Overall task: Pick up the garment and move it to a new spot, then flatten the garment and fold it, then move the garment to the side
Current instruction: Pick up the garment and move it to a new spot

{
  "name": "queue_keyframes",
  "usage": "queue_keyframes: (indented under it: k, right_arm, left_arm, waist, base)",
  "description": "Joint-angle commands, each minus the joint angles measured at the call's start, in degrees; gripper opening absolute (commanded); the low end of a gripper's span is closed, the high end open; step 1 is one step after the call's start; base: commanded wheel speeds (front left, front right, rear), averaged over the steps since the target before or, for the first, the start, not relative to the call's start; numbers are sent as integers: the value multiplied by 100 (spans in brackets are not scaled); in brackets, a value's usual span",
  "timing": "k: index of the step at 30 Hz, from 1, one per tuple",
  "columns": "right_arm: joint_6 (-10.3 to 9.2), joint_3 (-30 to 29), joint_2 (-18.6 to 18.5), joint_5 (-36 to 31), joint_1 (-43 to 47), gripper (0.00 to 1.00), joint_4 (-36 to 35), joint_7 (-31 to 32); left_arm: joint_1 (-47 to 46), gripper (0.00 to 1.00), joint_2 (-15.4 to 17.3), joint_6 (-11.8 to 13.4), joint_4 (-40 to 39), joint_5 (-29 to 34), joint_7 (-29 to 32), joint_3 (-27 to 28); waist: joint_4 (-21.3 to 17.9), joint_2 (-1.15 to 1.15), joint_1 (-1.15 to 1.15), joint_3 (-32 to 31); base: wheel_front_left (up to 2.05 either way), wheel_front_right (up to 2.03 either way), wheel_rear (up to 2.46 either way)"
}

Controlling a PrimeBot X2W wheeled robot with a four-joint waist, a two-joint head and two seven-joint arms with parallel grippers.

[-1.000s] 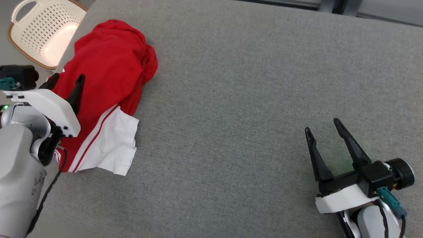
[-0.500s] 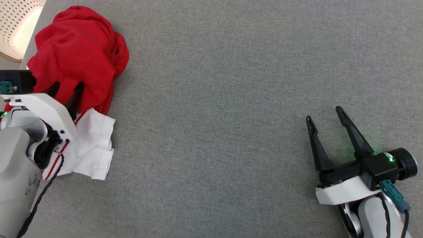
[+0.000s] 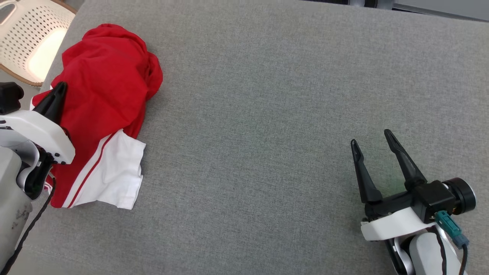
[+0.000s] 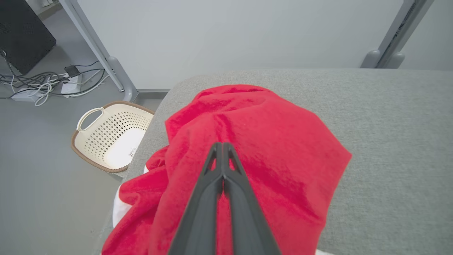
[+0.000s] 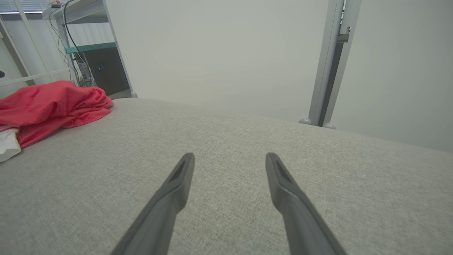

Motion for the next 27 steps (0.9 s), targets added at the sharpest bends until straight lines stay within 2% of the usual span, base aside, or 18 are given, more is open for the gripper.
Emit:
queue_keyframes:
  k: [1, 3, 4, 5, 14, 21, 25, 26, 27]
  right_arm:
    - [-4, -10, 5, 34, 60, 100, 5, -6]
    - [-4, -8, 10, 37, 66, 100, -4, -6]
    - [-4, -6, 8, 35, 69, 100, -11, -6]
    - [-4, 0, -1, 37, 71, 100, -13, -6]
    - [-4, -37, -121, -24, 13, 100, -98, -6]
    - [-4, -103, -91, -87, -63, 100, -167, -6]
    - [-4, -126, -77, -92, -89, 100, -158, -6]
    - [-4, -136, -70, -93, -91, 100, -154, -5]
    - [-4, -146, -61, -97, -89, 100, -155, -5]
  left_arm:
    - [-76, 0, 36, 0, -7, -51, -33, -48]
    - [-70, 0, 29, 0, 81, -162, -60, -75]
    - [-72, 42, -8, 0, 145, -220, -95, -49]
    - [-69, 100, -57, 0, 224, -270, -121, -39]
    - [63, 100, -330, 0, 351, -769, 343, -393]
    - [-16, 100, -300, 0, 566, -1062, 880, -734]
    - [-34, 100, -274, 0, 605, -1138, 974, -836]
    - [-47, 86, -261, 0, 619, -1111, 966, -900]
    - [-57, 0, -259, 0, 619, -1108, 964, -954]
  waist:
    - [17, 0, 0, -70]
    - [28, 0, 0, -86]
    - [34, 0, 0, -82]
    - [37, 0, 0, -75]
    - [-36, 0, 0, 209]
    - [-149, 0, 0, 463]
    - [-177, 0, 0, 534]
    - [-183, 0, 0, 550]
    - [-187, 0, 0, 564]
  base:
    - [0, 0, 0]
    - [0, 0, 0]
    - [0, 0, 0]
    - [0, 0, 0]
    - [0, 0, 0]
    - [0, 0, 0]
    - [0, 0, 0]
    - [0, 0, 0]
    - [0, 0, 0]
